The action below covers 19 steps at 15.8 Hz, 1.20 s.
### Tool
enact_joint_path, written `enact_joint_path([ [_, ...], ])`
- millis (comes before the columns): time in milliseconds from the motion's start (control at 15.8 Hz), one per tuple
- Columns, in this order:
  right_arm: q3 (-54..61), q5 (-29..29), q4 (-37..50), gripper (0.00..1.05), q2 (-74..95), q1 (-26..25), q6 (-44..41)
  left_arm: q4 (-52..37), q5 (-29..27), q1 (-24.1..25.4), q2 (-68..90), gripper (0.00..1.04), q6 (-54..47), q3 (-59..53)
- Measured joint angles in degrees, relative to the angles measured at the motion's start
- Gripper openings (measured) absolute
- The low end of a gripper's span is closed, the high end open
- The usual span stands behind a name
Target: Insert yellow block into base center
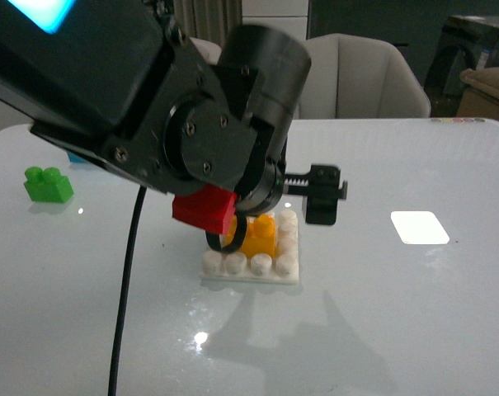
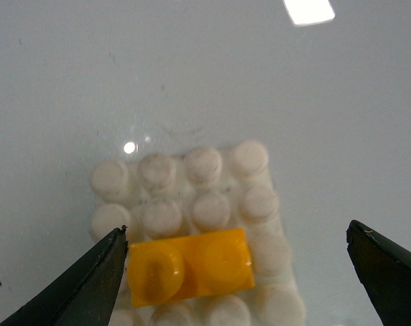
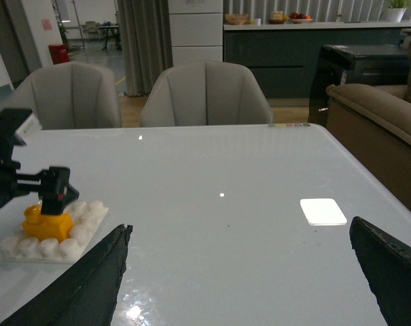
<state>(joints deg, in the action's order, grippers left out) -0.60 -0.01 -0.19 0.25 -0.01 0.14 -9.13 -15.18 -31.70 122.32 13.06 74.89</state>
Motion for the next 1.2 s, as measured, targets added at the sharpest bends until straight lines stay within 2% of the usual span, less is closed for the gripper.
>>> enact_joint_path([
  [506,0.00,0.00,0.00,0.98,0.00,0.00,0.00,-5.90,-0.61,-3.80,-21.35,0.98,-4.85,-12.41],
  [696,0.00,0.00,0.00,0.98,0.00,0.00,0.00,-9.38,-2.45,-3.85,-30.27,0.98,-8.63,-19.78],
  [949,0.00,0.00,0.00,0.98,0.00,0.00,0.00,-9.55,-5.53,-4.33,-47.36,0.98,-13.22,-27.63],
  [1013,0.00,-0.02,0.00,0.98,0.00,0.00,0.00,-16.39,-10.23,-4.61,-49.00,0.92,-13.20,-30.77],
  [1076,0.00,0.00,0.00,0.98,0.00,0.00,0.00,-15.82,-13.11,4.48,-66.97,0.56,-13.11,-49.18],
  [1139,0.00,-0.02,0.00,0.98,0.00,0.00,0.00,-13.20,-6.93,10.03,-80.96,0.30,-13.09,-56.28],
  [1203,0.00,0.00,-0.02,0.98,0.00,0.00,0.00,-13.57,-4.31,12.55,-84.52,0.18,-13.11,-58.27],
])
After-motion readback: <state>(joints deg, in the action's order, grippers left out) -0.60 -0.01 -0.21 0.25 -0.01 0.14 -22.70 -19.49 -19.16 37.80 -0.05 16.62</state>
